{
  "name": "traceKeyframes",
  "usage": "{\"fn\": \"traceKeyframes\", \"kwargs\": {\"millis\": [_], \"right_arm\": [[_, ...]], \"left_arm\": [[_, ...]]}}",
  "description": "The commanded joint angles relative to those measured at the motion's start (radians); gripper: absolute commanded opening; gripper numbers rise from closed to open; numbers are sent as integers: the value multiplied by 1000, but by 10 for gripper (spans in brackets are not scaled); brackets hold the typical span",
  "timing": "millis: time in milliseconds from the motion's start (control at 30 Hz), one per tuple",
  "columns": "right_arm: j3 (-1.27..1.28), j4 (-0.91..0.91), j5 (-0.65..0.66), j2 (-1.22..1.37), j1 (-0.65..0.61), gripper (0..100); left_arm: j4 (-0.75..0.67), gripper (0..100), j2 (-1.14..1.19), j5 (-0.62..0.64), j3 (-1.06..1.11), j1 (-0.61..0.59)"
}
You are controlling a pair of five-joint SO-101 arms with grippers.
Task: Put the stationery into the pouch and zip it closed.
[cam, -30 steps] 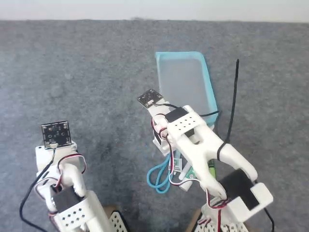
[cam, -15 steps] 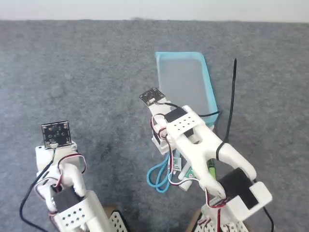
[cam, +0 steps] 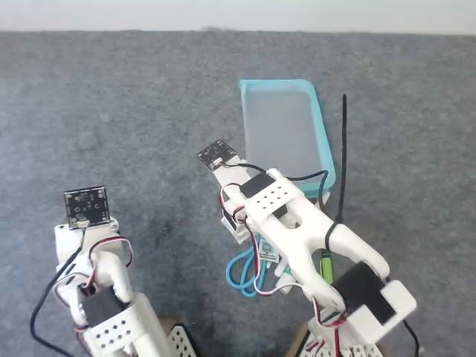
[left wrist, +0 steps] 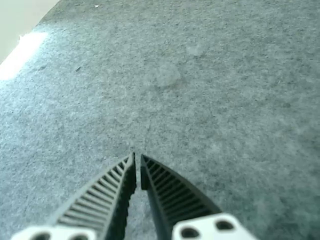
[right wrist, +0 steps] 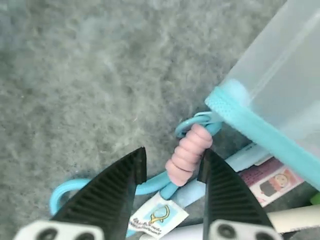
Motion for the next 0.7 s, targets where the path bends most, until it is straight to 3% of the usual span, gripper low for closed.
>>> {"fn": "traceKeyframes", "kwargs": {"millis": [0,100,300,500,667], "right_arm": [[-66,-21,-15,47,50,180],[-81,-19,-15,79,88,161],[-114,-2,-2,62,119,2],[-304,268,169,-120,174,6],[-427,420,259,-243,182,6]], "left_arm": [[3,12,-26,14,-10,2],[3,12,-26,14,-10,2],[5,12,-26,14,-10,2],[61,12,-26,14,-10,12],[68,12,-26,6,-10,106]]}}
